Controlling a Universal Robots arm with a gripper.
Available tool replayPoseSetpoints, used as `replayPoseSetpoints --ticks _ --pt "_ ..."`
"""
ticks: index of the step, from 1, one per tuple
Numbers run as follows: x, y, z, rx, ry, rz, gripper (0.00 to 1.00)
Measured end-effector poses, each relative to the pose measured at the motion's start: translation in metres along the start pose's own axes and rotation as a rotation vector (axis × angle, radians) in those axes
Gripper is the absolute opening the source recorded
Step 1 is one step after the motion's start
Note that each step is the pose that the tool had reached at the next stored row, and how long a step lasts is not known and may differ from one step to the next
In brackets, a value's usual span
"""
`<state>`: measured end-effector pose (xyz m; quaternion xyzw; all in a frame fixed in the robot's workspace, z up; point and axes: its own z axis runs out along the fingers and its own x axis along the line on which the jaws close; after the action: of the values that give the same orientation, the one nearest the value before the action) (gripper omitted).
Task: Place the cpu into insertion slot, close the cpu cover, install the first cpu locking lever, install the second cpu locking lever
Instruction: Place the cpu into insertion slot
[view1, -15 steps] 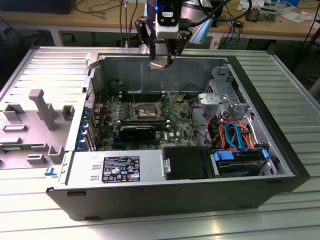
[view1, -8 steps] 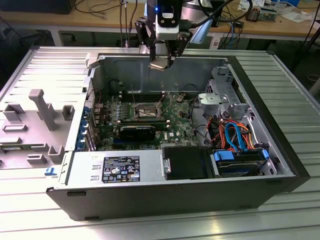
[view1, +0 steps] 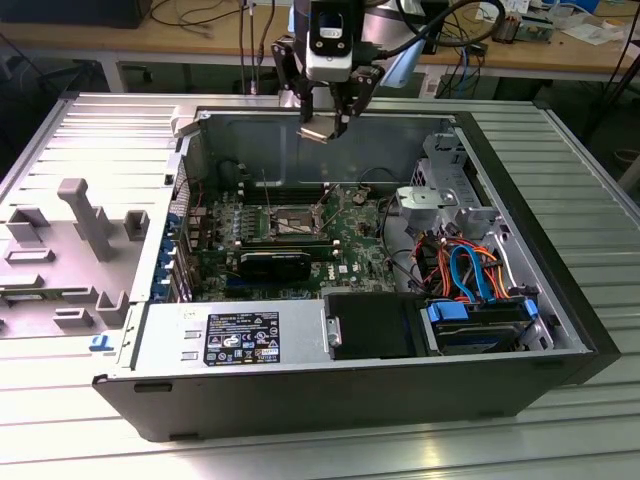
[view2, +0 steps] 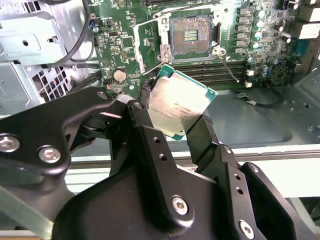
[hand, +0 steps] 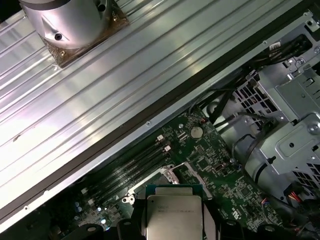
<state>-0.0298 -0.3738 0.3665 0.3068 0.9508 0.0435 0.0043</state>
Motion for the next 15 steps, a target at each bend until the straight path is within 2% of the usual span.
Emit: replayPoseSetpoints --ticks 15 --pt "-0.0002 -0.0003 0.0014 -0.003 -0.0133 0.156 0.54"
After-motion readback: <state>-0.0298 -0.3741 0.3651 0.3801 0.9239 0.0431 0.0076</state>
